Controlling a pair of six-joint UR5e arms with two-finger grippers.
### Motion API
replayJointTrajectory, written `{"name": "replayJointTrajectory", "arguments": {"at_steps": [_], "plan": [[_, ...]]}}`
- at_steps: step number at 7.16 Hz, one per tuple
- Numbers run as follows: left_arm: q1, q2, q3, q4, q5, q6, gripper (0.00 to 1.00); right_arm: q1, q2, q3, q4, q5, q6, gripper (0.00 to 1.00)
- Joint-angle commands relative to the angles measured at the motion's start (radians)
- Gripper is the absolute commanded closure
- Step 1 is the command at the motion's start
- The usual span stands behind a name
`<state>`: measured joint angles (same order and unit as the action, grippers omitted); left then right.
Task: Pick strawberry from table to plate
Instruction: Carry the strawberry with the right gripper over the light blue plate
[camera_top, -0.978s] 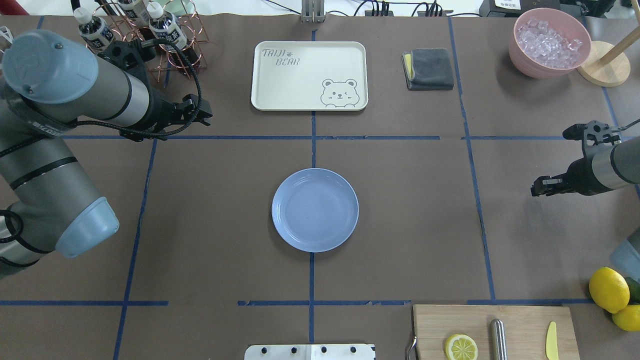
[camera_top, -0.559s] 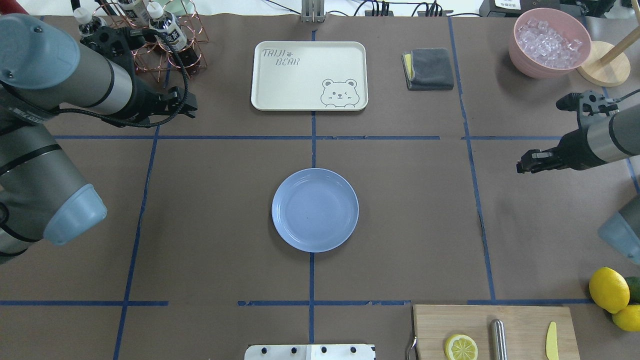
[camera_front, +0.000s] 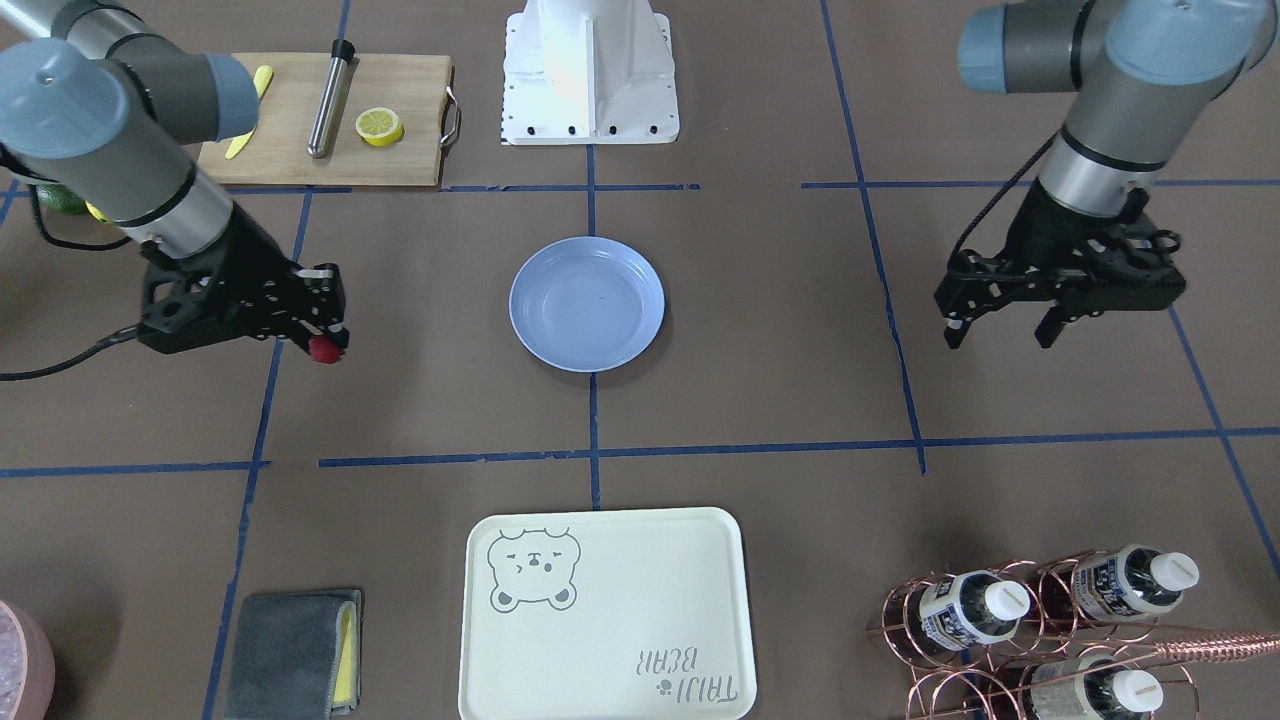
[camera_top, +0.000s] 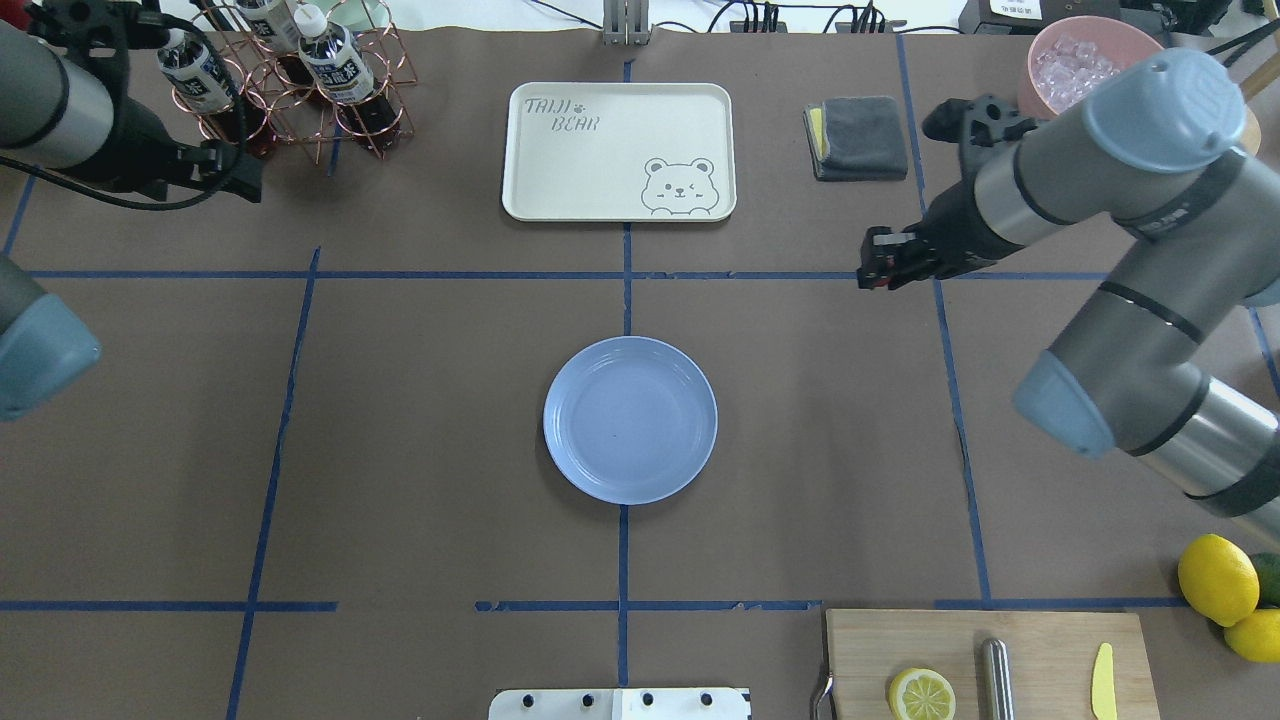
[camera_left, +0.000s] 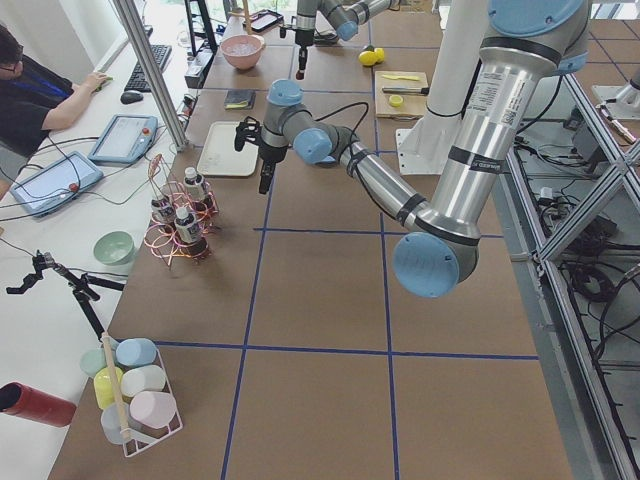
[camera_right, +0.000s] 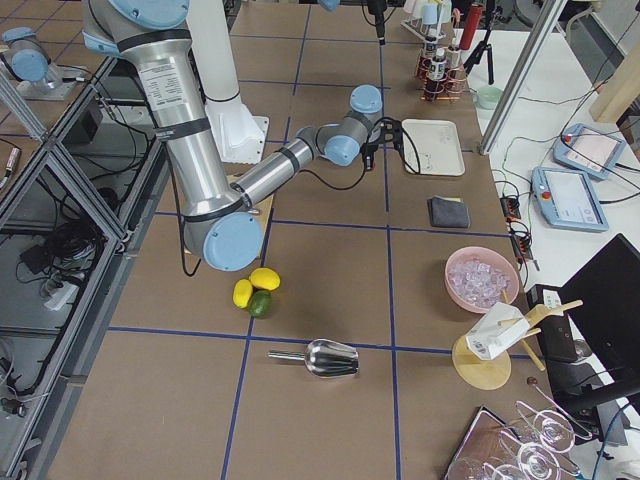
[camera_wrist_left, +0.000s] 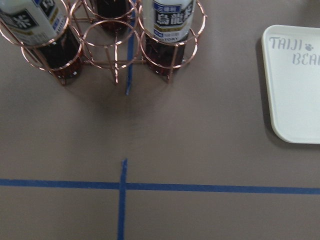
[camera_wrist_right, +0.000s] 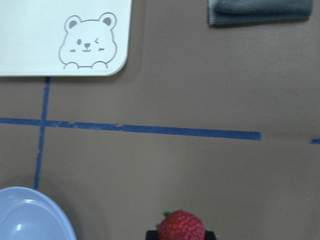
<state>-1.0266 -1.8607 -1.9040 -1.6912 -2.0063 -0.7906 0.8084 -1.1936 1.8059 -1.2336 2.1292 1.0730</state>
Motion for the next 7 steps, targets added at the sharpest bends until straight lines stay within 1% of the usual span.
{"name": "replayJointTrajectory", "arguments": {"at_steps": [1, 2, 3, 4, 5, 7], "plan": [[-0.105, 0.072, 0.032, -0.008, -0.032, 0.215, 0.0, -0.206, 0.116, -0.01, -0.012, -0.241, 0.125, 1.0], [-0.13, 0.098, 0.046, -0.01, -0.032, 0.278, 0.0, -0.275, 0.138, -0.016, -0.026, -0.306, 0.157, 1.0], [-0.153, 0.121, 0.057, -0.011, -0.032, 0.337, 0.0, -0.338, 0.181, -0.043, -0.073, -0.374, 0.162, 1.0], [-0.171, 0.138, 0.059, -0.012, -0.032, 0.375, 0.0, -0.385, 0.234, -0.101, -0.092, -0.446, 0.162, 1.0], [-0.187, 0.143, 0.065, -0.012, -0.032, 0.402, 0.0, -0.406, 0.28, -0.156, -0.096, -0.456, 0.162, 1.0], [-0.22, 0.143, 0.085, -0.012, -0.032, 0.456, 0.0, -0.419, 0.308, -0.198, -0.096, -0.473, 0.162, 1.0]]}}
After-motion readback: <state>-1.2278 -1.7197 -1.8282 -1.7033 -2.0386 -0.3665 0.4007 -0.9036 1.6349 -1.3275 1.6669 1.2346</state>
